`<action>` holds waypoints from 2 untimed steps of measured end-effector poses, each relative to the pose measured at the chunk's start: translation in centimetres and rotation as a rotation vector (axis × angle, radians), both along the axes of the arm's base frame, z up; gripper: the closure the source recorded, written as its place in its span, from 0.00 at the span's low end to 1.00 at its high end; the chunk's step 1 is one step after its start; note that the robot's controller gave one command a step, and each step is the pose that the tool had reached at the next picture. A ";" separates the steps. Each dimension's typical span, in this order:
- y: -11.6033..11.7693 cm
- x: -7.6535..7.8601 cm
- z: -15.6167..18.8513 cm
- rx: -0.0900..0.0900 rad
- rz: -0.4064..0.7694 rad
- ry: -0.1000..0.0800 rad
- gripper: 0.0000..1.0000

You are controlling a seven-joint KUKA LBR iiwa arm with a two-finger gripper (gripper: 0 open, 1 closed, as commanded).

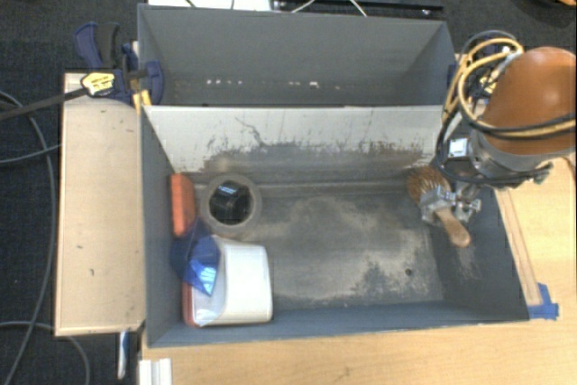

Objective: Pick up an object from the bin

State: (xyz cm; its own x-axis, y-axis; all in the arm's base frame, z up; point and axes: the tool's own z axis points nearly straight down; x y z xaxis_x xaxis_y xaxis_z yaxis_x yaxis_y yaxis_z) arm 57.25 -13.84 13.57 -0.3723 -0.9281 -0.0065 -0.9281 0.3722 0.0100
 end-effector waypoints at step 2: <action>0.0 0.2 4.6 -0.001 -0.003 -0.007 1.00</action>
Offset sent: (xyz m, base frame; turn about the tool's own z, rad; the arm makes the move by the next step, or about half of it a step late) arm 0.0004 -0.0001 0.0573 0.0000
